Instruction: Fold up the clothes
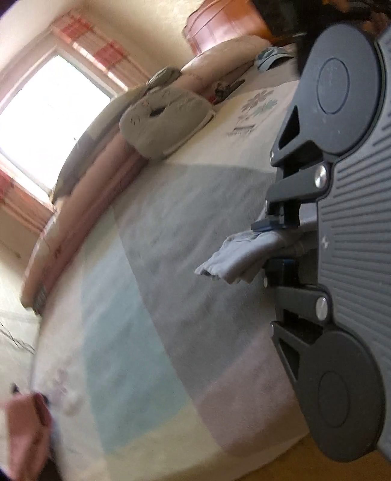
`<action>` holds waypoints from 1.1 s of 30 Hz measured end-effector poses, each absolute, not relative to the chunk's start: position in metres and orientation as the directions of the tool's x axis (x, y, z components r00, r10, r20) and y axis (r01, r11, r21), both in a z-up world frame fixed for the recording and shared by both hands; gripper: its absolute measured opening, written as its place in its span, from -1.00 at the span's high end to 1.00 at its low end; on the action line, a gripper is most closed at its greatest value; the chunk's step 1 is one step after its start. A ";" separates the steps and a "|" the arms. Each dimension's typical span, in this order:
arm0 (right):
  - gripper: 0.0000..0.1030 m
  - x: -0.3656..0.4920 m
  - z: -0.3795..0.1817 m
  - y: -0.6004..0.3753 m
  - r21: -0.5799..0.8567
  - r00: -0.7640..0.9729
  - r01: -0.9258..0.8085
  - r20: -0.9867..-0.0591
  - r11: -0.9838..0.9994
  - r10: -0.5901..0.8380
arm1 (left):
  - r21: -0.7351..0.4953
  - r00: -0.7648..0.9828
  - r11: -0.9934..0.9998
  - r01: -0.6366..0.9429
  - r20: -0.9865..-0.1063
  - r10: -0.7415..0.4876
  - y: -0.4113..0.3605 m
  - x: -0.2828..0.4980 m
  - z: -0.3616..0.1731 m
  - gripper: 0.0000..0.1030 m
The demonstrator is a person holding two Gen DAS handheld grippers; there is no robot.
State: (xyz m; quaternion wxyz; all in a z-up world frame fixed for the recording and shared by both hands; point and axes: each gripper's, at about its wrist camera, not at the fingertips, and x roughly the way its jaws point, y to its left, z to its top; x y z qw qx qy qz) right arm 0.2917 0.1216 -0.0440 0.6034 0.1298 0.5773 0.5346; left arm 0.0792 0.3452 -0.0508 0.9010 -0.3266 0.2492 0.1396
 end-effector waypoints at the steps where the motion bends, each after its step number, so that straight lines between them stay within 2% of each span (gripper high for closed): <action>1: -1.00 0.295 -0.048 0.122 0.805 -0.248 -0.442 -0.534 0.396 0.808 | -0.515 0.844 0.759 -0.399 -0.531 0.083 0.343 0.080 -0.048 0.73; 7: -1.00 0.305 -0.067 0.129 0.888 -0.241 -0.176 -0.457 0.424 0.856 | -0.510 0.874 0.793 -0.334 -0.483 0.057 0.334 0.079 -0.037 0.73; 11: -1.00 0.308 -0.079 0.137 0.866 -0.204 -0.098 -0.499 0.490 0.842 | -0.508 0.885 0.805 -0.307 -0.463 0.046 0.330 0.078 -0.035 0.73; 14: -1.00 0.309 -0.082 0.141 0.835 -0.159 -0.087 -0.550 0.543 0.820 | -0.505 0.887 0.811 -0.296 -0.461 0.037 0.329 0.076 -0.035 0.73; 21: -1.00 0.318 -0.079 0.141 0.802 -0.062 -0.078 -0.597 0.592 0.800 | -0.514 0.894 0.813 -0.274 -0.448 0.017 0.329 0.074 -0.034 0.73; 33: -1.00 0.286 -0.075 0.137 0.790 -0.140 -0.028 -0.609 0.612 0.780 | -0.504 0.886 0.821 -0.270 -0.463 0.008 0.331 0.078 -0.034 0.73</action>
